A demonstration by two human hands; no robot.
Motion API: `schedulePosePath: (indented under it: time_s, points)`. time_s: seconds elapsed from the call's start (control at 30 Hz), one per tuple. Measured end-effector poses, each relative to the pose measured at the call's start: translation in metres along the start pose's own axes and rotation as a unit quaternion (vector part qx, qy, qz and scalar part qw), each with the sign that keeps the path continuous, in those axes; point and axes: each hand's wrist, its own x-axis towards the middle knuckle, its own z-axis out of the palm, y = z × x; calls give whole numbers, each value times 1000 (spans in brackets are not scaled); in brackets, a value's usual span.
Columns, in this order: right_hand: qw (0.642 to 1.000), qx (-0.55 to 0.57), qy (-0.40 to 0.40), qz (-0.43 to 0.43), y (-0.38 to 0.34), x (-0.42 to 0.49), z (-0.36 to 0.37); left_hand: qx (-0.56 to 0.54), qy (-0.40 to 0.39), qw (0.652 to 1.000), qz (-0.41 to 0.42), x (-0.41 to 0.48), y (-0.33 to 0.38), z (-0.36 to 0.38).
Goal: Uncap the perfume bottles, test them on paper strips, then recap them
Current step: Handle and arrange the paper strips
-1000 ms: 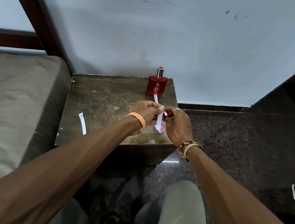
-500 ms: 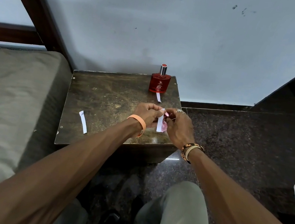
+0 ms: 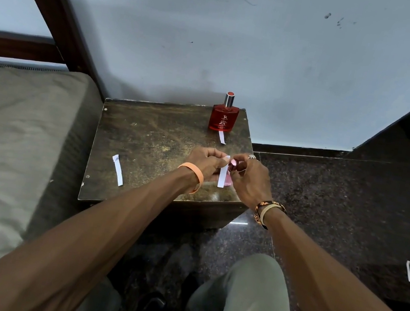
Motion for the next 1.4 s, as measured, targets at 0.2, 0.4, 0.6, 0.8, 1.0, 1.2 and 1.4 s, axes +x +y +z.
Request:
schedulePosePath:
  time_s: [0.2,0.4,0.6,0.8,1.0,1.2,1.4]
  points:
    - [1000,-21,-3,5,-9,-4,-9,11,15,1000,15,-7,4,-8]
    - [996,48,68,-38,-37,-17,-26,42,1,996,80,-30,15,-30]
    - [986,157,-59,-12,-78,-34,-34,92,-13,987,134,-68,30,-57]
    - [970,191,-152,-7,-118,-61,-41,138,4,975,177,-106,39,-86]
    - [956,225,-186,14,-156,-91,-51,137,14,970,202,-146,48,-108]
    - [952,276,-135,-8,-191,-110,-75,26,139,970,200,-163,61,-120]
    - [953,228,-180,90,-194,-111,-84,143,235,941,199,-156,58,-143]
